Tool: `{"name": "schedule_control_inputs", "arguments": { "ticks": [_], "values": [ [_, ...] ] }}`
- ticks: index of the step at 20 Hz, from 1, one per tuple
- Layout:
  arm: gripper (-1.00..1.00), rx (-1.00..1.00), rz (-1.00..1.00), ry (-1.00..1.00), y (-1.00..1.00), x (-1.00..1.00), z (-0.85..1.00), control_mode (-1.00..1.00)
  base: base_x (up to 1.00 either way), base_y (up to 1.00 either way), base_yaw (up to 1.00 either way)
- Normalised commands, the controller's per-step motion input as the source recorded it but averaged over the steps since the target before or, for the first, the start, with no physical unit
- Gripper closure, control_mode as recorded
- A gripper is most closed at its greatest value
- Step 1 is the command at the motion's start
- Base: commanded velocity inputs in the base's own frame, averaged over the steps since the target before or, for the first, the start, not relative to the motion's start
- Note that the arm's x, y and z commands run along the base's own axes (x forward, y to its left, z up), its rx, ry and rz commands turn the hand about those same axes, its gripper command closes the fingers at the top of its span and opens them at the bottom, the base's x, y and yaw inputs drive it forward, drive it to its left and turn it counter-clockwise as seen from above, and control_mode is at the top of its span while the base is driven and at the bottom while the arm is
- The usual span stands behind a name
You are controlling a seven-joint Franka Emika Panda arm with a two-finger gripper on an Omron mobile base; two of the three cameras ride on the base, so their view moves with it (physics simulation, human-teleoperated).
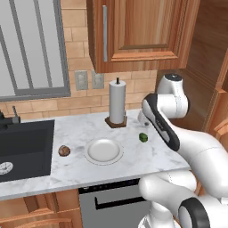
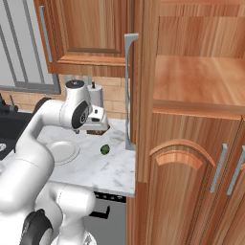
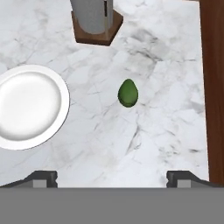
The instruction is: Pick the avocado and bread from the counter and place them on the plate. Then pick the jam from the cabinet and place it next to the plate. Lastly close the cabinet door.
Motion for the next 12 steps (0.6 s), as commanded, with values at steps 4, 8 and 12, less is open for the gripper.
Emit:
{"name": "schedule_control_inputs", "arguments": {
  "ticks": [4,8,12],
  "values": [
    [-1.0,0.0,0.09,0.0,-0.09,0.0,-0.25,-1.0,0.0,0.0,0.0],
    [-1.0,0.0,0.1,0.0,-0.08,0.0,-0.26,-1.0,0.0,0.0,0.0],
    [-1.0,0.0,0.09,-0.03,-0.06,0.01,-0.27,-1.0,0.0,0.0,0.0]
  ]
}}
